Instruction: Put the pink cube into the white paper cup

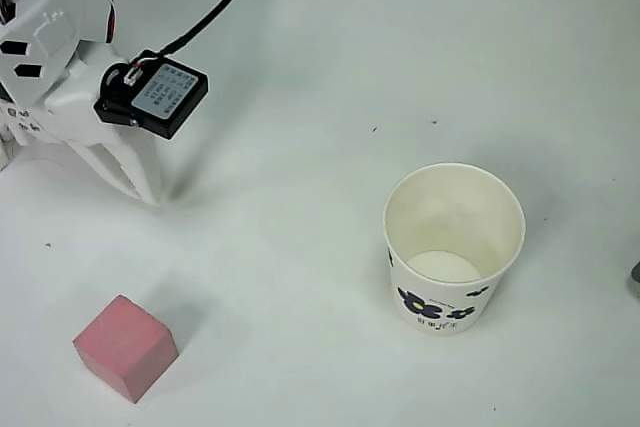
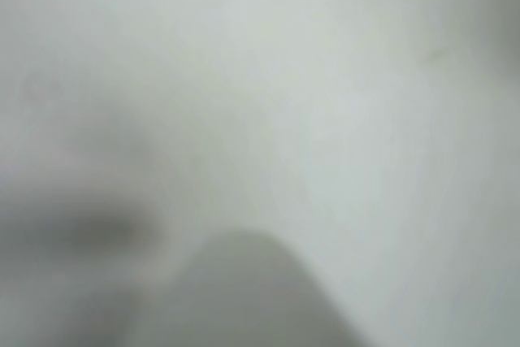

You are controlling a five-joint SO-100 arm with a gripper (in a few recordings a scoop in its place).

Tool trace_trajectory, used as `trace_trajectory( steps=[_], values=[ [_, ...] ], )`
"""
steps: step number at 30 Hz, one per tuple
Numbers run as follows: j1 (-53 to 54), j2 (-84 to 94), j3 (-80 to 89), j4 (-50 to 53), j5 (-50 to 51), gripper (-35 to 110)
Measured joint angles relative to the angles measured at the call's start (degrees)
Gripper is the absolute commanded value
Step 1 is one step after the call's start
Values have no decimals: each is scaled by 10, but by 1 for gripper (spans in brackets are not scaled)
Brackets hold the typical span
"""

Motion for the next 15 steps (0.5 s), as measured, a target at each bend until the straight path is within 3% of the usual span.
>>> trace_trajectory(
  steps=[5, 15],
  values=[
    [-4, 128, 13, -7, 5, 0],
    [-2, 143, 13, -6, 1, 0]
  ],
)
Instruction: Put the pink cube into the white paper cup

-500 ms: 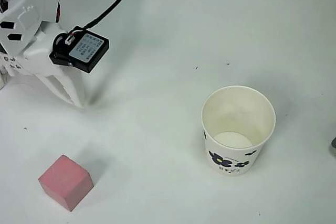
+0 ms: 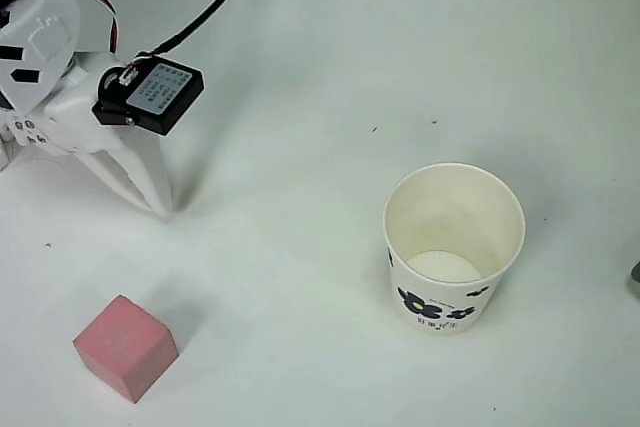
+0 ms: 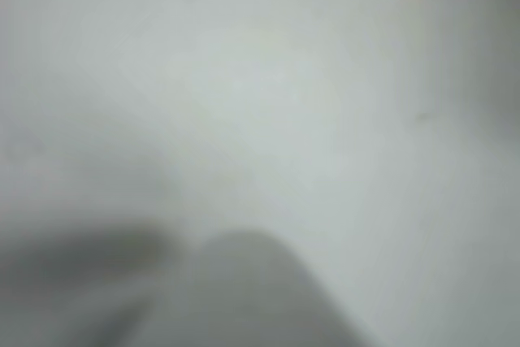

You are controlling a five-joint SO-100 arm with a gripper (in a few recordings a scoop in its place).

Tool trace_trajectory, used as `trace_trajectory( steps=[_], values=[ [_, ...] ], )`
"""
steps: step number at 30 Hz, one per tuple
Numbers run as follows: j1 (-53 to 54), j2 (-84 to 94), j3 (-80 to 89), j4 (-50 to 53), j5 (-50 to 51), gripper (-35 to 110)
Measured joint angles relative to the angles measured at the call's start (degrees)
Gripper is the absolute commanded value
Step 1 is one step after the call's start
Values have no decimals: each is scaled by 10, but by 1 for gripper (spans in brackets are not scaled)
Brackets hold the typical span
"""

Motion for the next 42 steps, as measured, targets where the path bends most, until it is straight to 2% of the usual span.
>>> trace_trajectory(
  steps=[15, 32, 42],
  values=[
    [23, -25, -27, -33, -69, 0],
    [142, -426, -323, -69, -179, 0],
    [188, -473, -350, -85, -189, 16]
  ],
)
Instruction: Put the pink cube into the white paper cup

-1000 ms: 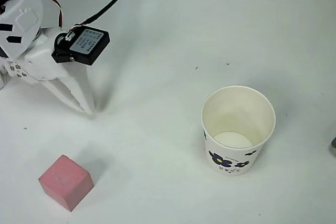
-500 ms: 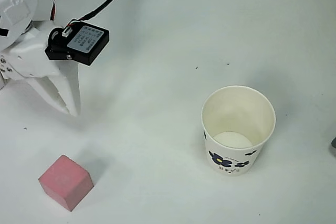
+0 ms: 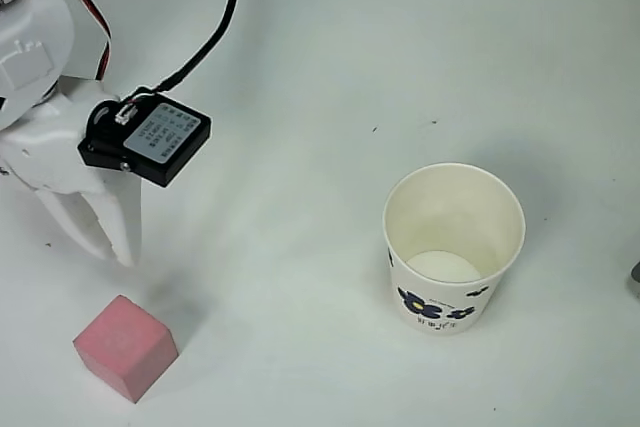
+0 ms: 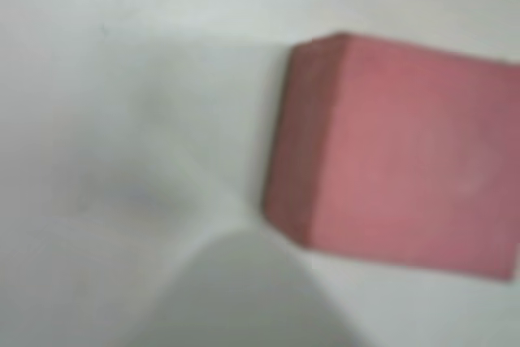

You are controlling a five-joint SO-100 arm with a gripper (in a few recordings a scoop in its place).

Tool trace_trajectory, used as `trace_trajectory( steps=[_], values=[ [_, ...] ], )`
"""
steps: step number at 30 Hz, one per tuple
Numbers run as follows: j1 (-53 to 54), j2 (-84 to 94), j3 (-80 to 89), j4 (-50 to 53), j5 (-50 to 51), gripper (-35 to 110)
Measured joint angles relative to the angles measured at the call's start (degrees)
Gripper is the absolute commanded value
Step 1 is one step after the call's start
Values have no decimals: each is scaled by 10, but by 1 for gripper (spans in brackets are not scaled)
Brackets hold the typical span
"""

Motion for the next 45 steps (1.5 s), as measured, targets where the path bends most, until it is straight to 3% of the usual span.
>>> trace_trajectory(
  steps=[11, 30, 45],
  values=[
    [16, -129, -65, -27, -12, 27],
    [15, -204, -123, -69, -42, 41],
    [14, -306, -164, -109, -62, 42]
  ],
)
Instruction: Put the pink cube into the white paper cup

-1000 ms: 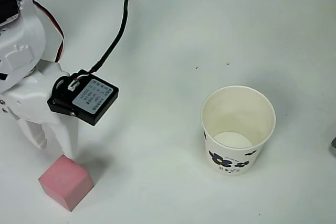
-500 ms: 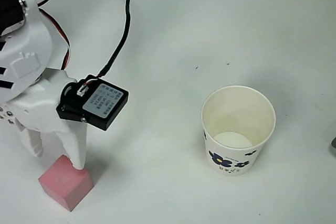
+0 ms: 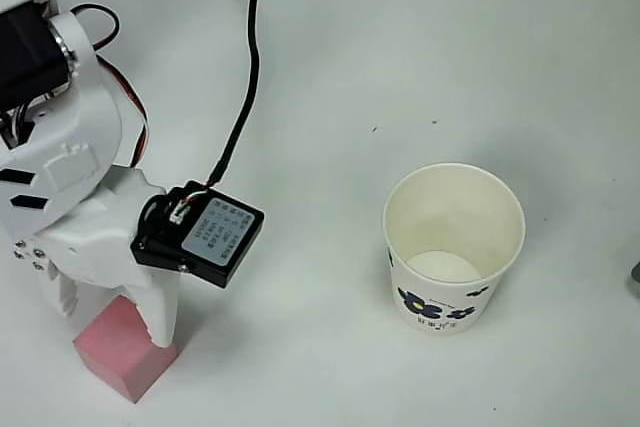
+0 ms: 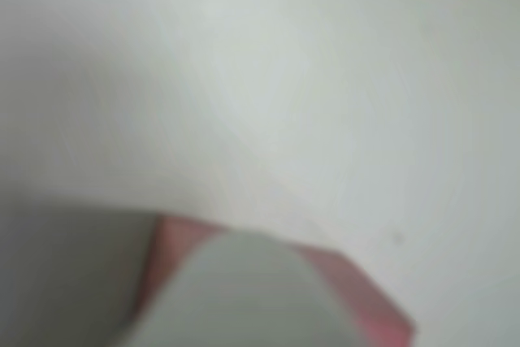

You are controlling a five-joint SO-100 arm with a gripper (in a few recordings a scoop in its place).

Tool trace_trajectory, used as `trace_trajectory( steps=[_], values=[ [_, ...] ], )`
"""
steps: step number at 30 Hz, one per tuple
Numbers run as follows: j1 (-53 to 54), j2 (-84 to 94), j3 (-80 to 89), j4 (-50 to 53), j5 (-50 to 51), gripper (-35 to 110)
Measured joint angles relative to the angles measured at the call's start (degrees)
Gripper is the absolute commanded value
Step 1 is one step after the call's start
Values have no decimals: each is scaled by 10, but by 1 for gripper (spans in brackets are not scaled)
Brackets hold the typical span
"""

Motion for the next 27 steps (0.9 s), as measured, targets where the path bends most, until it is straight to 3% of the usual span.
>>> trace_trajectory(
  steps=[7, 18, 27],
  values=[
    [-5, -41, -11, -17, 0, 40],
    [-5, -50, -11, -22, -1, 20],
    [-15, -50, -5, -22, -1, 13]
  ],
)
